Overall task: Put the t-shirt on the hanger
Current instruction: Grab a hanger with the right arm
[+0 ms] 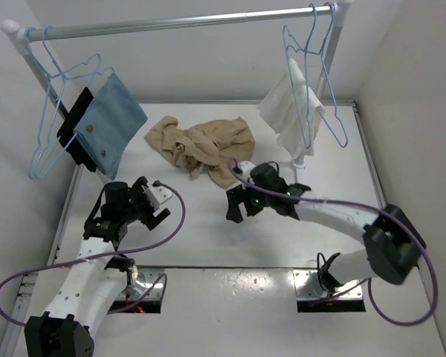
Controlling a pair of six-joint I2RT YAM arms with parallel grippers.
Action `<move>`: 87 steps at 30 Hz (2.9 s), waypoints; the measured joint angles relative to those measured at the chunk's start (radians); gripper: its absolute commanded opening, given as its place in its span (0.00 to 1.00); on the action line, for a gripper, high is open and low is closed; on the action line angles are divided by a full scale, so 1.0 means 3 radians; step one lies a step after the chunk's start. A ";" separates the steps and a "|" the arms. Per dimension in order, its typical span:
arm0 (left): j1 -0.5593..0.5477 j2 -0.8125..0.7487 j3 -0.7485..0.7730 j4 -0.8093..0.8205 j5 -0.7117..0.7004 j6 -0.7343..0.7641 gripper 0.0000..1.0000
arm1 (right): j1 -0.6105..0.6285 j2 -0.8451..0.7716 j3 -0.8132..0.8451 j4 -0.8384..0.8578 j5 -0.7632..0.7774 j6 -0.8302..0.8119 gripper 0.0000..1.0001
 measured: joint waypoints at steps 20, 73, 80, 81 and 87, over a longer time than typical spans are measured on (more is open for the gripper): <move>0.0000 0.0000 0.0005 -0.0017 -0.0079 0.0135 0.94 | 0.0198 -0.0160 0.2550 -0.0642 -0.0375 -0.0867 0.50; 0.0000 -0.0088 -0.0046 -0.0013 -0.0010 0.0019 0.94 | -0.0495 0.0011 0.2932 -0.0491 0.3296 -0.1500 0.16; 0.0000 -0.0088 -0.0065 -0.0001 -0.0010 0.0019 0.94 | -0.0498 -0.0020 0.2900 -0.0488 0.3239 -0.1461 0.03; 0.0000 -0.0088 -0.0075 -0.0003 -0.0011 0.0019 0.94 | -0.0498 -0.0025 0.2900 -0.0490 0.3230 -0.1459 0.03; 0.0000 -0.0088 -0.0092 -0.0003 -0.0010 0.0019 0.95 | -0.0501 -0.0084 0.2886 -0.0509 0.3126 -0.1443 0.17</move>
